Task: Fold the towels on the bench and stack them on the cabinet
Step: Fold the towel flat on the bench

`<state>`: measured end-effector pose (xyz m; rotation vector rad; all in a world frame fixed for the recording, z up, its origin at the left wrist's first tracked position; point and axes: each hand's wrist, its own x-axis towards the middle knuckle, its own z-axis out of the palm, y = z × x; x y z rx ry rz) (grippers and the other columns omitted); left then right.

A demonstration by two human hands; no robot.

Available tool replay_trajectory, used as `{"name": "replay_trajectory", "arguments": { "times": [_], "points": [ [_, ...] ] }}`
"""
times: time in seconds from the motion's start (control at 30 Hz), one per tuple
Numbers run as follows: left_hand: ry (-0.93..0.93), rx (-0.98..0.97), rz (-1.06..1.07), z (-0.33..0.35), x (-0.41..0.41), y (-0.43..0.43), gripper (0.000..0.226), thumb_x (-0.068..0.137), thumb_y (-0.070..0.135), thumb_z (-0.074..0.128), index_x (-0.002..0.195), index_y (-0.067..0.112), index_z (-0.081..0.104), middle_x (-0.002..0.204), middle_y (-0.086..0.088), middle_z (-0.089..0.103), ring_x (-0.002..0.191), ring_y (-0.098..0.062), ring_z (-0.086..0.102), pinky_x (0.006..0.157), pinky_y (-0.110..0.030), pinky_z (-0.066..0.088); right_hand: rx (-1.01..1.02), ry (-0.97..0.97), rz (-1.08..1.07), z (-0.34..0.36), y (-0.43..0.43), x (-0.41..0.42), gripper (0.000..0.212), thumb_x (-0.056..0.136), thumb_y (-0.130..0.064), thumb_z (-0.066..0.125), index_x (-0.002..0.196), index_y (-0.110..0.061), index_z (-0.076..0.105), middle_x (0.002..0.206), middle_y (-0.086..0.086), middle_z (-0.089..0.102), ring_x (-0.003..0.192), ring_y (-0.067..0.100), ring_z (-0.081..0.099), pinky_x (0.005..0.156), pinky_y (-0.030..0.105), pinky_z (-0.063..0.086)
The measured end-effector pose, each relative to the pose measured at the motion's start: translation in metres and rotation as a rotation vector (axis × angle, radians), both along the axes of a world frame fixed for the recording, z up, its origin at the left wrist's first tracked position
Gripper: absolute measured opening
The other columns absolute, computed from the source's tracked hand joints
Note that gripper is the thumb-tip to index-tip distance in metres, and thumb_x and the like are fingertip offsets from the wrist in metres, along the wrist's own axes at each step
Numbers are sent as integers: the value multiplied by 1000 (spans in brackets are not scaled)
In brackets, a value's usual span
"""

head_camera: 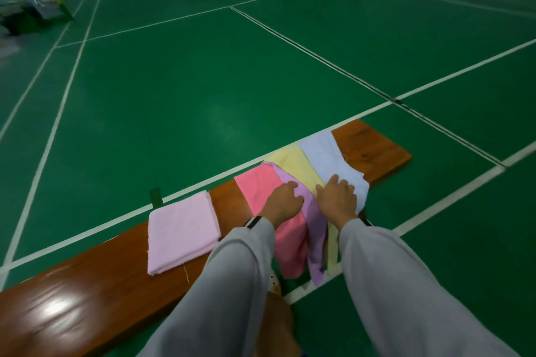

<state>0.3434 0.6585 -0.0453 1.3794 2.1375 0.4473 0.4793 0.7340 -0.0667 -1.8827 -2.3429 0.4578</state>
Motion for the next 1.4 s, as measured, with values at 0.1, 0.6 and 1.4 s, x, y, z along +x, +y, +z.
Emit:
{"name": "replay_trajectory", "arguments": {
  "times": [0.1, 0.6, 1.4],
  "points": [
    [-39, 39, 2, -2, 3, 10, 50, 102, 25, 54, 148, 6, 47, 150, -15, 53, 138, -32, 49, 110, -35, 39, 85, -93, 31, 2, 10, 6, 33, 103, -16, 43, 134, -6, 48, 134, 16, 54, 119, 35, 59, 94, 41, 47],
    [-1303, 288, 576, 66, 3, 35, 61, 102, 67, 35, 78, 18, 62, 72, -8, 59, 69, -17, 61, 69, -30, 50, -31, 715, 332, 134, -36, -42, 28, 87, -32, 35, 61, -25, 45, 66, 3, 58, 67, 21, 50, 68, 39, 37],
    [-1261, 567, 408, 231, -79, -138, 37, 105, 15, 41, 131, -8, 55, 131, -29, 61, 117, -37, 61, 106, -46, 48, -1018, 1288, -85, 205, -111, -115, 39, 93, -55, 61, 96, -19, 75, 81, 7, 69, 61, 20, 64, 59, 27, 52]
  ]
}}
